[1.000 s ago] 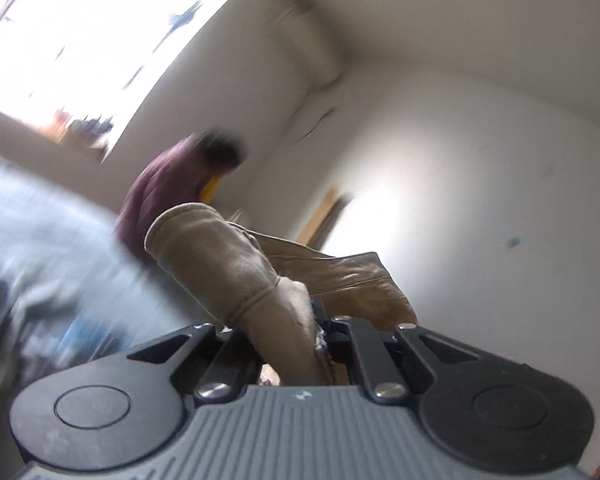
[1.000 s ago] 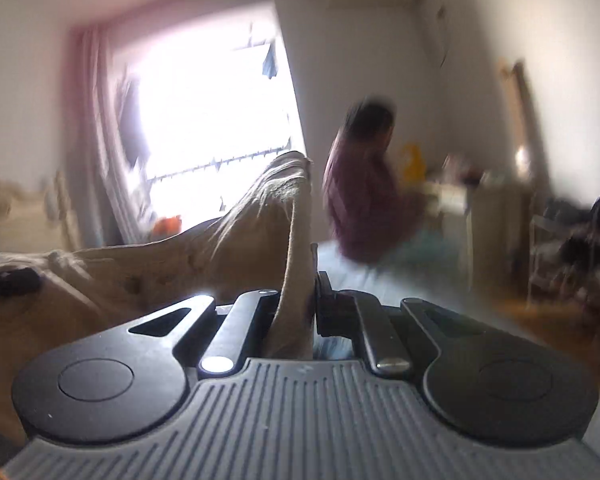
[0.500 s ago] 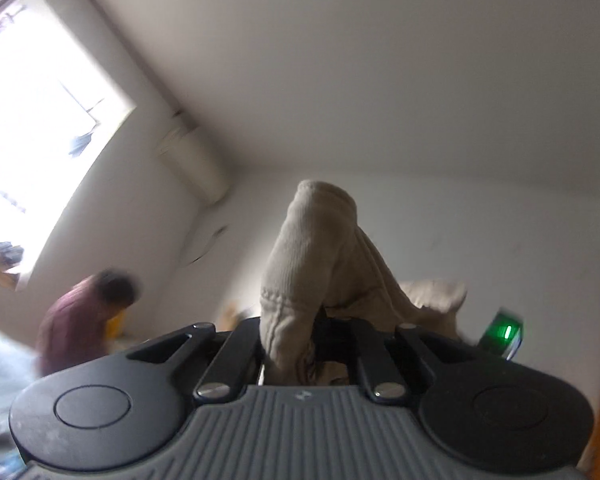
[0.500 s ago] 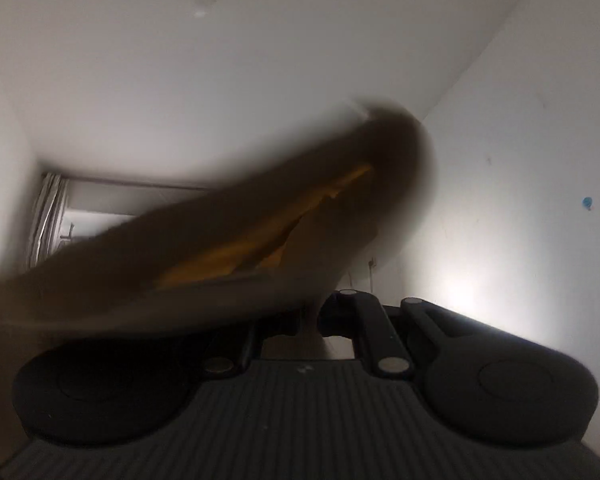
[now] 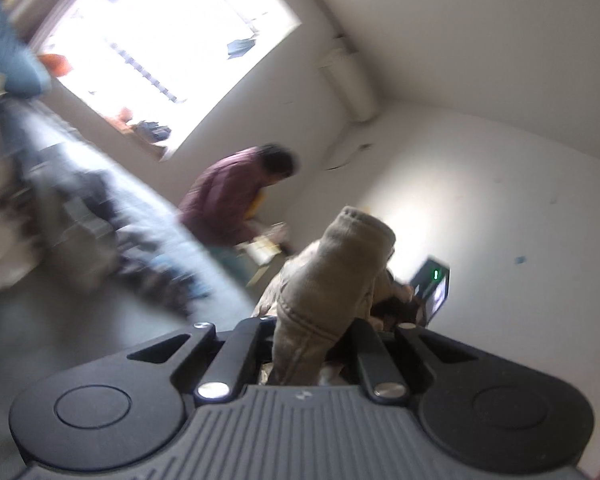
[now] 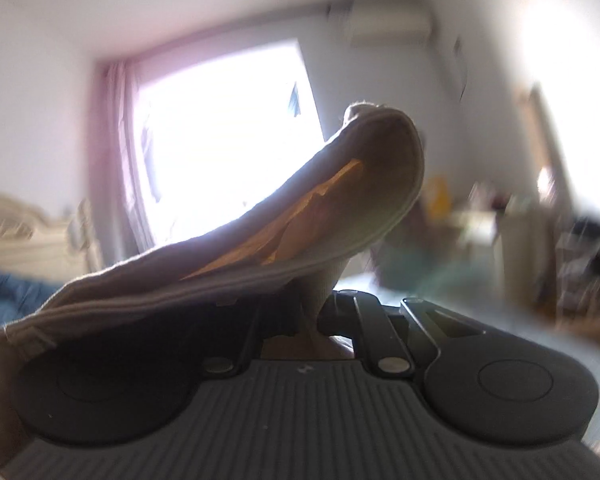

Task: Fold clothes

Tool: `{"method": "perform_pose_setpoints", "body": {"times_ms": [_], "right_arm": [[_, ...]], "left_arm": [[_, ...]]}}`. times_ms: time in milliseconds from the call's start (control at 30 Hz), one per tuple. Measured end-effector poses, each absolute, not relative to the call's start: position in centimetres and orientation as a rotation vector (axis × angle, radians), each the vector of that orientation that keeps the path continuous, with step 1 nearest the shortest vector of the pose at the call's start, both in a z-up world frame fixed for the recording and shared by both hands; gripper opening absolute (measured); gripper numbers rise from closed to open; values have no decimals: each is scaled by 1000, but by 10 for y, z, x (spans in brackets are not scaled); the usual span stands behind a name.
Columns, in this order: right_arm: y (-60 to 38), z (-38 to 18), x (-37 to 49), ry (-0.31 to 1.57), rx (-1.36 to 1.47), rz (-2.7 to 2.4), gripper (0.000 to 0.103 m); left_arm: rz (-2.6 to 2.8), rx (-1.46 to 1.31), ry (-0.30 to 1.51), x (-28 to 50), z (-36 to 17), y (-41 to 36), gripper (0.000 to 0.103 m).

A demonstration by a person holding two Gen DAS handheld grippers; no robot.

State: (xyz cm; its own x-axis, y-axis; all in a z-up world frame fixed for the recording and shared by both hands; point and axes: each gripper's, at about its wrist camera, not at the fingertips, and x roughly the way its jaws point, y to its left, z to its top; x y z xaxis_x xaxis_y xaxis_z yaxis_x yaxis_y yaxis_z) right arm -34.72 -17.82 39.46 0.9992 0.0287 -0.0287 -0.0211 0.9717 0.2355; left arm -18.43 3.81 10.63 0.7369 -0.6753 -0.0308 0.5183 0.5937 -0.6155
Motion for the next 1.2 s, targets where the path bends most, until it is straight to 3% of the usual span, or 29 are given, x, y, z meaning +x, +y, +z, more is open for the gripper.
{"method": "perform_pose_setpoints", "body": {"times_ms": [200, 600, 967, 1200], "right_arm": [[-80, 320, -304, 171, 123, 175, 6], [99, 352, -267, 282, -133, 439, 6], [293, 317, -223, 367, -175, 606, 6], [362, 282, -181, 437, -186, 637, 6]], "left_arm": [[-560, -667, 270, -207, 94, 129, 6], [-305, -833, 168, -250, 60, 261, 6], [-55, -906, 119, -244, 30, 370, 6], [37, -963, 148, -205, 3, 411, 6]]}}
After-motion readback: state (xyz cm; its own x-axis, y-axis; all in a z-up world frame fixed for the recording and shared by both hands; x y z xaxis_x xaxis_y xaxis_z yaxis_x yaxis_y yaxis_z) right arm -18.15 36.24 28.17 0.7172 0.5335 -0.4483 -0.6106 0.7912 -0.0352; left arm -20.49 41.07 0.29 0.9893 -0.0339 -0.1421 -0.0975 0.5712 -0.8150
